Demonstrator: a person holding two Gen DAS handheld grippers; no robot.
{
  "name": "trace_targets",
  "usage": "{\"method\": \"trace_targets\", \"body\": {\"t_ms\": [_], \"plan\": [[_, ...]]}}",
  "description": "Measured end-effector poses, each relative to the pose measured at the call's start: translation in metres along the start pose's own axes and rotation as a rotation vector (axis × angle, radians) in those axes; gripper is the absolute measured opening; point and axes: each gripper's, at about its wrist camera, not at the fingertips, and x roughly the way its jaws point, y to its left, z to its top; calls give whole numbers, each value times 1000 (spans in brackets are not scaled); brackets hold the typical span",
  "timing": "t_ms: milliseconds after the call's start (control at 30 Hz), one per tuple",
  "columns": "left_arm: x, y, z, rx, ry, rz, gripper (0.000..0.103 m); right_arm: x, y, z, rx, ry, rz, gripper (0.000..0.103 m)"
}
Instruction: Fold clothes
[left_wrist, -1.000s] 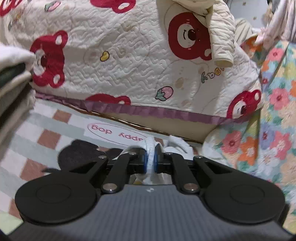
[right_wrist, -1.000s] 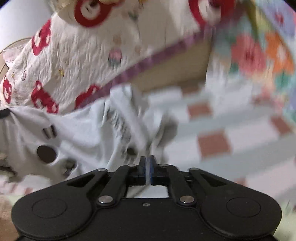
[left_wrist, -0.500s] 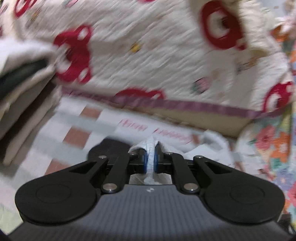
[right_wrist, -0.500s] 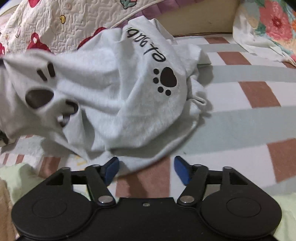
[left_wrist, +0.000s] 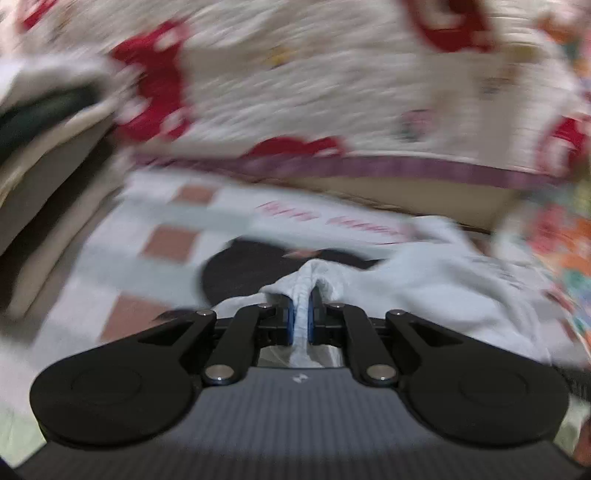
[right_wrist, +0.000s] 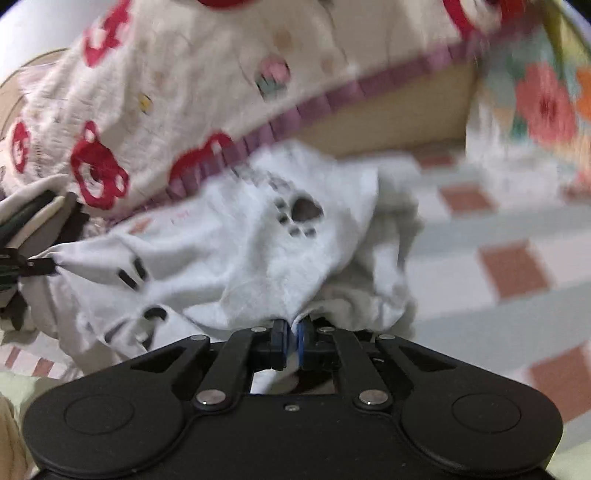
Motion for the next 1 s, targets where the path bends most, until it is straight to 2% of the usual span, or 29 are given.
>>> {"method": "trace_targets", "body": {"t_ms": [167,233,300,400,467,633,733,767,867,967,1000], "plan": [[-29,-23,1,-19,-43,-163,6,-70,0,29,-19,-156,-31,5],[-28,-23,-6,-38,-26,-160,6,-94,-3,40,-34,-215,-61,5],[-14,-21,-17,-37,38,-92,6,-107,-15,47,-20,-235,-95,5],[14,-14,-36,-43,187,-23,6,-102,-39,43,4,-170,-126,5],[22,-5,-42,-94,247,-44,6,-94,-46,41,-45,-116,-140,5],[18,-6,-44,-77,238,-56,7,-76,-64,35,-153,6,-168,5],[20,-8,-48,-73,246,-52,7,-70,-74,34,-90,22,-132,8],[23,-5,-47,-87,257,-53,8,-68,-77,33,-53,35,-115,13],[32,2,-49,-139,306,-54,8,-59,-86,26,75,81,-60,13],[42,15,-56,-277,464,-68,9,-53,-89,14,152,101,-31,16],[43,17,-59,-302,489,-81,9,-51,-90,11,170,109,-33,19]]}}
